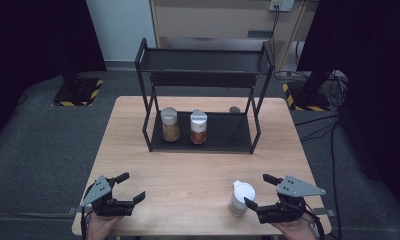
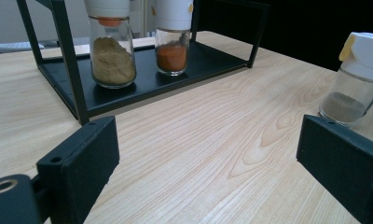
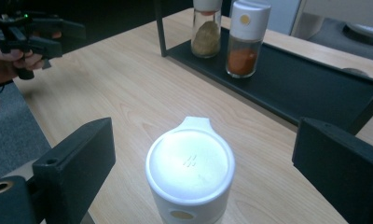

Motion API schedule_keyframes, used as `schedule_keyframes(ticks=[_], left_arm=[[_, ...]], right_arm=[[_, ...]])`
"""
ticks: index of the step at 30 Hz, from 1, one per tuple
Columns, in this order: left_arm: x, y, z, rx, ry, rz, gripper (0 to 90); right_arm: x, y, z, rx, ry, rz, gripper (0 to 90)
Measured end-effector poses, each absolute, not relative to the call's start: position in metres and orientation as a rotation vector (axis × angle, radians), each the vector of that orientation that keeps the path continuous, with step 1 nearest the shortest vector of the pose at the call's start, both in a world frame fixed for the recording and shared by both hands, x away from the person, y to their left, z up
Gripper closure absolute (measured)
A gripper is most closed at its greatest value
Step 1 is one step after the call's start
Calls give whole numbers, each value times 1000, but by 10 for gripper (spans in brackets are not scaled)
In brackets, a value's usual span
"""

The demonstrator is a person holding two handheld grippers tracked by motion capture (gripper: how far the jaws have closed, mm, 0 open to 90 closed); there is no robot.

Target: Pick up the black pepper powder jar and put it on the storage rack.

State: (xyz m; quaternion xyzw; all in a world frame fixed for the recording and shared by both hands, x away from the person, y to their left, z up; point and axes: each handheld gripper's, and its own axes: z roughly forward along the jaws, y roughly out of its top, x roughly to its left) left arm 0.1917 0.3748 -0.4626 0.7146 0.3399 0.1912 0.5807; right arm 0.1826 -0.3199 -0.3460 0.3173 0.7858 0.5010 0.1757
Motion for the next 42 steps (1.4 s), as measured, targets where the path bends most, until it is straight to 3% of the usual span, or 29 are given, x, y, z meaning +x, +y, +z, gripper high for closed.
schedule_keyframes(ticks=[27,32,38,42], left_arm=[[191,375,-462,1671,797,452,47],[191,374,-462,1672,798,453,47],[191,374,-462,1674,798,453,47],[191,375,-462,1672,798,452,47]], right_arm=[[201,-292,-383,955,2313,1331,124],[200,-289,-387,957,2314,1319,173],[197,-290,-393,966,2294,1328,296],[191,-287,-394,938,2274,1311,308]])
